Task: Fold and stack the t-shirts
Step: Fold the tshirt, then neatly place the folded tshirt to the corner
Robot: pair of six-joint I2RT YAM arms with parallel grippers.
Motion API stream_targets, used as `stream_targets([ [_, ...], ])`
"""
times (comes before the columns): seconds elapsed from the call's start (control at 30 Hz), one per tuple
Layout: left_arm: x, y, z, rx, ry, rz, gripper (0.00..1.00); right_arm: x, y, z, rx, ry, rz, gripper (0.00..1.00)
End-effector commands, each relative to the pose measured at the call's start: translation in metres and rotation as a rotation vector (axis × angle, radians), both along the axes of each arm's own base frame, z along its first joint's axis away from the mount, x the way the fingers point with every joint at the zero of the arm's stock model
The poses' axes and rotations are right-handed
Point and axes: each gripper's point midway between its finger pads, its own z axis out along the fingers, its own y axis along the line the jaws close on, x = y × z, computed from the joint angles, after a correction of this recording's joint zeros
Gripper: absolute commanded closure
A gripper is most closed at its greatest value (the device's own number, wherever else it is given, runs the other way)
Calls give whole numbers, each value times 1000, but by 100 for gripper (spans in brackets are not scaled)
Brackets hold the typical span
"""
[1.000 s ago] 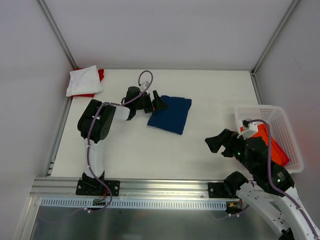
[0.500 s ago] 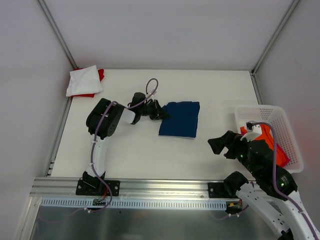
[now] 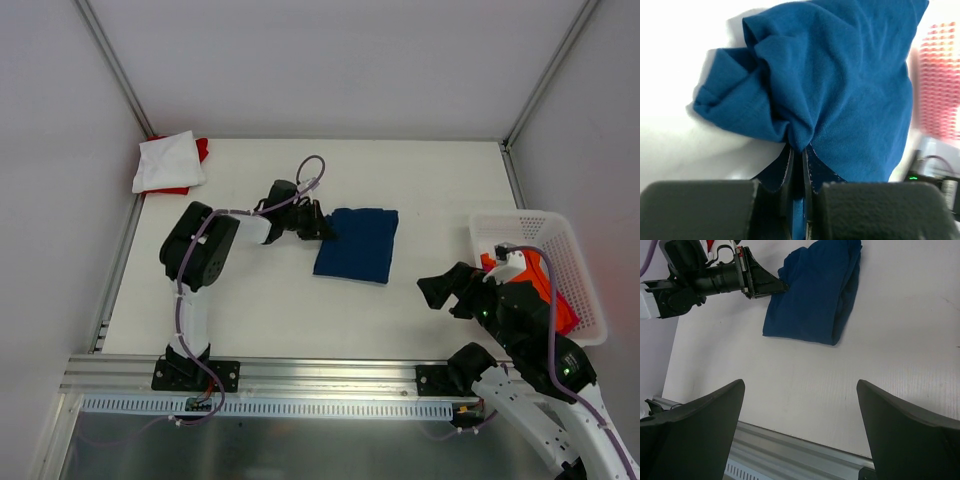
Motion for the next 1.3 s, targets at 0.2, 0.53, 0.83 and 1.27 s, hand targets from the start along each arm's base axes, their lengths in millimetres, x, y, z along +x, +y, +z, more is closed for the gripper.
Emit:
stream_targets([
  [0.2, 25, 67, 68, 393, -283, 70, 100, 9, 14, 7, 28, -20, 32, 1],
  [0.53, 53, 123, 85, 569, -374, 111, 100, 12, 17, 5, 15, -34, 45, 1],
  [0.83, 89, 178, 88, 786, -430, 189, 100, 14, 23, 6, 3, -36, 81, 1],
  [1.27, 145, 247, 151, 984, -536, 315, 100, 23, 39, -18, -31, -44, 155, 1],
])
